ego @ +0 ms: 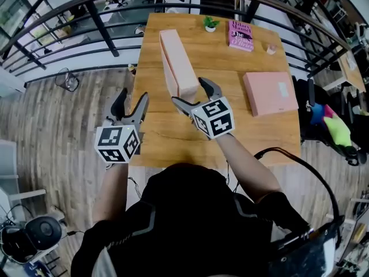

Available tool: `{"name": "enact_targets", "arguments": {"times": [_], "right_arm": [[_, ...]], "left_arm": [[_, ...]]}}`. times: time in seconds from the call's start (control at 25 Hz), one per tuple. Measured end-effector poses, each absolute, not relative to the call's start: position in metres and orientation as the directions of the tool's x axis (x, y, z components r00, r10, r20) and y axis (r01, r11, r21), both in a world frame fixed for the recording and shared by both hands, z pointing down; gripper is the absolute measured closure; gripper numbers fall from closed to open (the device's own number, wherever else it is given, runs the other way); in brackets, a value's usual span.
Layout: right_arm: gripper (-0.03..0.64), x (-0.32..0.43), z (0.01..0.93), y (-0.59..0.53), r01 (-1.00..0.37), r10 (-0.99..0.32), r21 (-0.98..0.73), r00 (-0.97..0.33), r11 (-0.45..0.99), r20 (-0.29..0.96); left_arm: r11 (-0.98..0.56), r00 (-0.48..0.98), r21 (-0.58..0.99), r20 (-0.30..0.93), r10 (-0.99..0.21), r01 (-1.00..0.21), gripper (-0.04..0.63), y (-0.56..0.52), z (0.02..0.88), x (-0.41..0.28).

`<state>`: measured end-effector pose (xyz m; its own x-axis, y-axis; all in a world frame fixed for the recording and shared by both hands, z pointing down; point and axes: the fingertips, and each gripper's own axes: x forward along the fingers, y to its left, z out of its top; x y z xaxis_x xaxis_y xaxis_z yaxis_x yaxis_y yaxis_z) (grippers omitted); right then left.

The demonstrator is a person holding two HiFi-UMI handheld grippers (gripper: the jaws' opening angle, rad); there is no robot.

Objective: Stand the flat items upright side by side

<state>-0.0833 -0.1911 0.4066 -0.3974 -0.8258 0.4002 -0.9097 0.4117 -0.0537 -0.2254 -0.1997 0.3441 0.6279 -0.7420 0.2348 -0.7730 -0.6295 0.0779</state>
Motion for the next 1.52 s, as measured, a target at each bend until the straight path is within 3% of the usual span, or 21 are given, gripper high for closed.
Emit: {"name": "enact_targets", "arguments": {"times": [0.28,0.4,0.44,0.8,1.52], "right_arm": [[0.174,-0.089,0.431,-0.200,-0.941,-0.837,-0.085,-0.332,0.328,0.435],[0.292,-0.084,0.435,-0.208,-0.960,-0.861,-0.097,-0.278,0.263,0.426],[0.298,-0.084,0.435,-0.211,-0.963,-0.866,-0.099,-0.269,0.251,0.421],[0.304,-0.118,0.437,-0.244,-0.973,-0.878,-0.148,-0.226,0.179,0.422],[0.307,-0.166,0.437,-0.359,-0.985,-0.907,-0.148,-0.144,0.092,0.397]], "left_arm": [[-0.652,0.651,0.086,0.239,-0.720,-0.753,0.308,-0.203,0.347,-0.240],[-0.659,0.658,0.090,0.240,-0.713,-0.747,0.308,-0.205,0.349,-0.246],[-0.660,0.659,0.089,0.241,-0.712,-0.746,0.308,-0.205,0.350,-0.249],[-0.610,0.595,-0.014,0.203,-0.777,-0.792,0.322,-0.206,0.338,-0.298],[-0.451,0.442,-0.007,0.188,-0.877,-0.893,0.322,-0.208,0.328,-0.380]]}}
